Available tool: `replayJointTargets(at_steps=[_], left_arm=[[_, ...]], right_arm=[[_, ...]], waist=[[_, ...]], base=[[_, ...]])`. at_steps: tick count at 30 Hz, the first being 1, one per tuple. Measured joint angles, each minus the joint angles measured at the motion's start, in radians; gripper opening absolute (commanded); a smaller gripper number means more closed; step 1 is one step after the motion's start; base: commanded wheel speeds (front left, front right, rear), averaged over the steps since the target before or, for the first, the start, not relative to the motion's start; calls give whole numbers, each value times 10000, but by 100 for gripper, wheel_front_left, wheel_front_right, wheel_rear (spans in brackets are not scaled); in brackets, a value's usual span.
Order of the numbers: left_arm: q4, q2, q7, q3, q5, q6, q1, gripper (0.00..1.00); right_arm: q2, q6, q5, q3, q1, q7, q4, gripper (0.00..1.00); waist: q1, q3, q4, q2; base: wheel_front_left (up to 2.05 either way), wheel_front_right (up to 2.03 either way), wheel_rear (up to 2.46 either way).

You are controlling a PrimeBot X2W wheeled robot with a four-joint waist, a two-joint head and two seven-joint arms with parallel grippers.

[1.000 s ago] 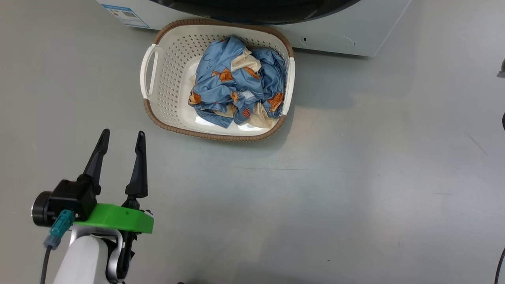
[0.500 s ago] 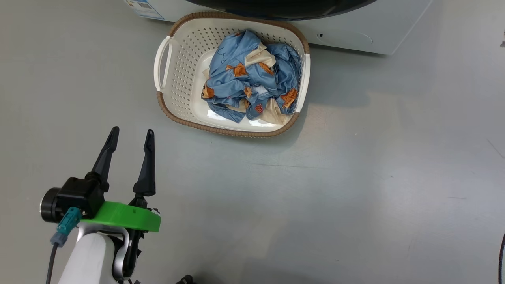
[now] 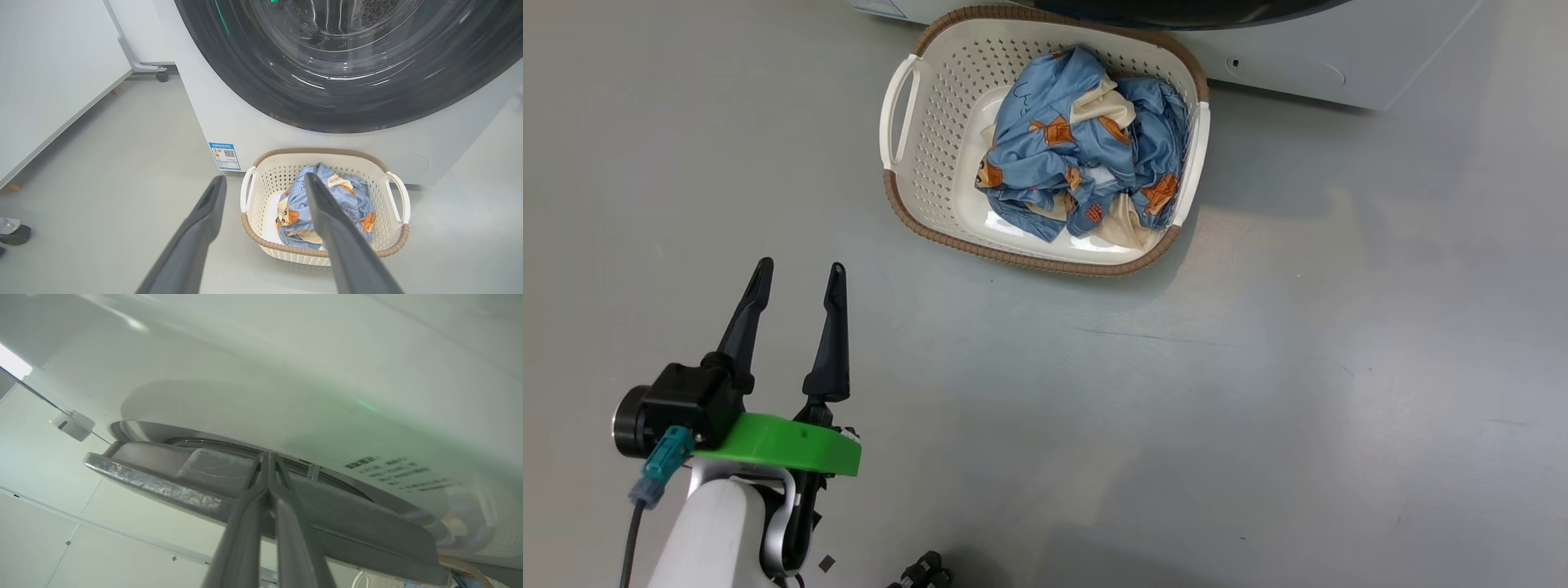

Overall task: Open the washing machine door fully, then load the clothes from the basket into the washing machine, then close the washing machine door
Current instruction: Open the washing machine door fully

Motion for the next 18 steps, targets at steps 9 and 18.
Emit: replayJointTargets(at_steps=[9, 18], left_arm=[[-38, -23, 0, 4, -6, 0, 2, 100], [-84, -42, 0, -44, -8, 0, 5, 100]], right_arm=[[-77, 0, -2, 142, -338, 88, 59, 0], [23, 0, 25, 303, -761, 174, 65, 0]], waist=[[0, 218, 160, 0], [0, 480, 246, 0]], base=[[0, 0, 0], [0, 0, 0]])
